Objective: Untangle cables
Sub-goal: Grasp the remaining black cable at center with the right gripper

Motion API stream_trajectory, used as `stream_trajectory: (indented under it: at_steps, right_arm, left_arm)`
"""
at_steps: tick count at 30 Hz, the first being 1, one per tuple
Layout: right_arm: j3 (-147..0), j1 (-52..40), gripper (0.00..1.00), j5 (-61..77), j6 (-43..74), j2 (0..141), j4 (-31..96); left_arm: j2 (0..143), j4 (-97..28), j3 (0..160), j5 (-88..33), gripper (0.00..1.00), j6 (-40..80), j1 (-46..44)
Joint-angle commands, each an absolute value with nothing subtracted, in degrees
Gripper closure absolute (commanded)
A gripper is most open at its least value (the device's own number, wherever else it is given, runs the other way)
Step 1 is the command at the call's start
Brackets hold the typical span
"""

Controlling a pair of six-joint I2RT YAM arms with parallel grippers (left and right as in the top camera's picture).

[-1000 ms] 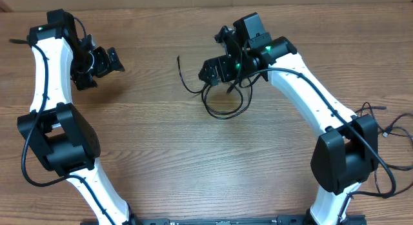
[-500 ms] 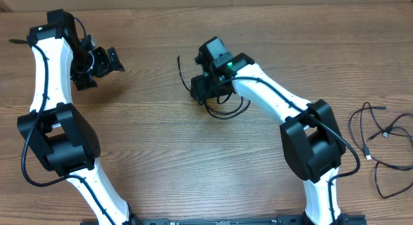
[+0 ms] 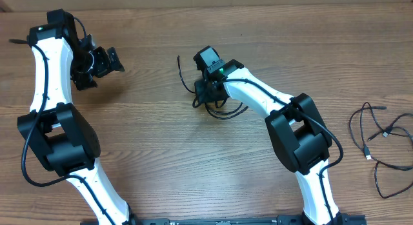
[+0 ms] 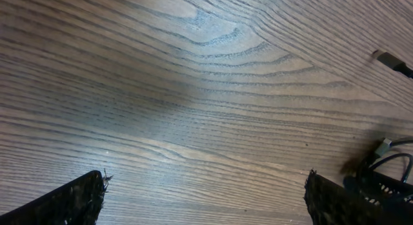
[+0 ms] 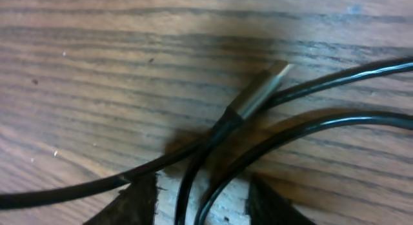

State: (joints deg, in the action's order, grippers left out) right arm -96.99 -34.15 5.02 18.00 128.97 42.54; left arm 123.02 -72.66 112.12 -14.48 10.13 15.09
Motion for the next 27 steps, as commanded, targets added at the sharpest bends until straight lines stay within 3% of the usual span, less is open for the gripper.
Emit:
stream_trajectory:
  at_steps: [1, 2, 6, 7, 10, 16, 27]
  right_arm:
    - [-96.68, -33.93, 0.67, 4.54, 18.24, 131.0, 42.52]
    - [-96.73, -33.76, 0.78, 4.54, 18.22, 130.93, 42.54]
    - [-98.37, -32.62, 0.85, 4.56, 18.22, 129.4, 44.36]
    - [-99.44, -32.01, 0.96, 4.64, 18.22, 128.27, 45.8]
    - [-101.93, -30.61, 0.96, 8.8, 16.01, 125.4, 48.58]
    - [-103.26, -26.52, 0.96, 29.17, -0.05, 118.15, 52.34]
    - [-103.26, -23.53, 0.96, 30.3, -0.97, 115.72, 49.67]
  left_arm:
    - [122.87, -72.75, 113.08, -14.17, 0.01, 8.99, 14.83]
    - [122.87, -72.75, 113.08, -14.17, 0.0, 8.99, 14.83]
    - [122.87, -72.75, 113.08, -14.17, 0.0, 8.99, 14.83]
    - [122.87, -72.75, 113.08, -14.17, 0.0, 8.99, 14.83]
    - [122.87, -72.75, 113.08, -14.17, 0.01, 9.02, 14.83]
    - [122.87, -72.75, 113.08, -14.17, 0.0, 8.99, 14.83]
    - [122.87, -72.75, 113.08, -14.17, 0.0, 8.99, 14.83]
